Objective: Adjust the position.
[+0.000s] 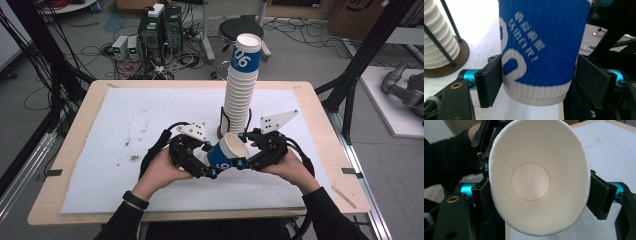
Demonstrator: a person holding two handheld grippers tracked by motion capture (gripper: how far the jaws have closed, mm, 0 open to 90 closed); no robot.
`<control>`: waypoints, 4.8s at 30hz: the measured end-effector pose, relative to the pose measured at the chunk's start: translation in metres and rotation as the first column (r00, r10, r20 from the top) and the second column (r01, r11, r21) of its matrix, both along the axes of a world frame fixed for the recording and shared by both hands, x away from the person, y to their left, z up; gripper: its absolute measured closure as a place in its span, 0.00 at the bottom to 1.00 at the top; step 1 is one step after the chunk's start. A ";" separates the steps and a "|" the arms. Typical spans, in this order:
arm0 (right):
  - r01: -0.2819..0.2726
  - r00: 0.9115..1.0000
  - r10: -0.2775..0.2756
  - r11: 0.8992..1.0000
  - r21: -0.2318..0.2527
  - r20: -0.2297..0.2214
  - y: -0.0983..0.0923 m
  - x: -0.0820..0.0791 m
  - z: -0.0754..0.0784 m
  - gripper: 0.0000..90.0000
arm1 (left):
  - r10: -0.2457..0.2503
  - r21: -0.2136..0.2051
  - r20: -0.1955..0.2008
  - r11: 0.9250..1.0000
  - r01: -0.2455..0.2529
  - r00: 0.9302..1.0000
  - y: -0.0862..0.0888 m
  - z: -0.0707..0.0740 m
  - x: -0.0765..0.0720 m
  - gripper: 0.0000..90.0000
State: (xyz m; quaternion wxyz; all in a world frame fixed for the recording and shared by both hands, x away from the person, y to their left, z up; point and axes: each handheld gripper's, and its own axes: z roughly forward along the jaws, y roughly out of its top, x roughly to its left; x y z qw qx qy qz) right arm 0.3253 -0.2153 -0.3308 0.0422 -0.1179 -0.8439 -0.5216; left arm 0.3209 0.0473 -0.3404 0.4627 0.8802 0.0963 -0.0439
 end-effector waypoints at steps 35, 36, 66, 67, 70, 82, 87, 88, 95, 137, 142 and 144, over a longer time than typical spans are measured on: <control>0.029 0.995 0.004 0.943 0.332 -0.098 -0.007 0.001 0.003 0.21 | 0.014 -0.296 0.023 0.955 -0.006 1.000 0.003 -0.002 0.000 0.33; 0.025 0.995 0.006 0.944 0.330 -0.095 -0.007 0.001 0.002 0.22 | 0.009 -0.298 0.023 0.955 -0.002 1.000 0.002 -0.003 0.000 0.33; 0.012 0.998 -0.020 0.990 0.142 0.057 0.004 -0.010 0.009 0.25 | 0.040 -0.188 0.008 0.981 -0.038 0.999 -0.012 -0.008 -0.004 0.30; 0.016 0.998 -0.026 0.989 0.149 0.061 0.005 -0.010 0.008 0.24 | 0.042 -0.203 -0.002 0.978 -0.041 0.999 -0.012 -0.008 -0.004 0.30; 0.025 0.998 -0.033 0.985 0.171 0.044 0.005 -0.010 0.008 0.23 | 0.037 -0.219 -0.002 0.975 -0.037 0.999 -0.012 -0.008 -0.004 0.31; 0.019 0.999 -0.027 0.977 0.211 0.039 0.004 -0.010 0.007 0.26 | 0.039 -0.250 -0.012 0.967 -0.040 0.999 -0.010 -0.006 -0.004 0.28; 0.014 0.999 -0.023 0.981 0.193 0.040 0.006 -0.011 0.006 0.26 | 0.039 -0.273 -0.012 0.961 -0.040 0.999 -0.008 -0.001 -0.005 0.25; 0.014 0.999 -0.023 0.981 0.193 0.040 0.006 -0.011 0.006 0.26 | 0.039 -0.273 -0.012 0.961 -0.040 0.999 -0.008 -0.001 -0.005 0.25; 0.011 0.999 -0.019 0.981 0.192 0.039 0.010 -0.012 0.004 0.26 | 0.034 -0.286 -0.020 0.957 -0.038 0.999 -0.008 -0.001 -0.005 0.27; 0.015 0.998 -0.023 0.991 0.135 0.057 0.011 -0.010 -0.011 0.21 | 0.090 -0.346 0.042 0.935 -0.070 0.995 0.015 0.025 -0.007 0.28; 0.016 0.998 -0.024 0.992 0.122 0.061 0.018 -0.012 -0.016 0.21 | 0.083 -0.344 0.042 0.937 -0.063 0.996 0.012 0.024 -0.008 0.28; 0.014 0.998 -0.021 0.992 0.122 0.060 0.020 -0.013 -0.017 0.21 | 0.082 -0.343 0.040 0.937 -0.063 0.996 0.011 0.024 -0.008 0.28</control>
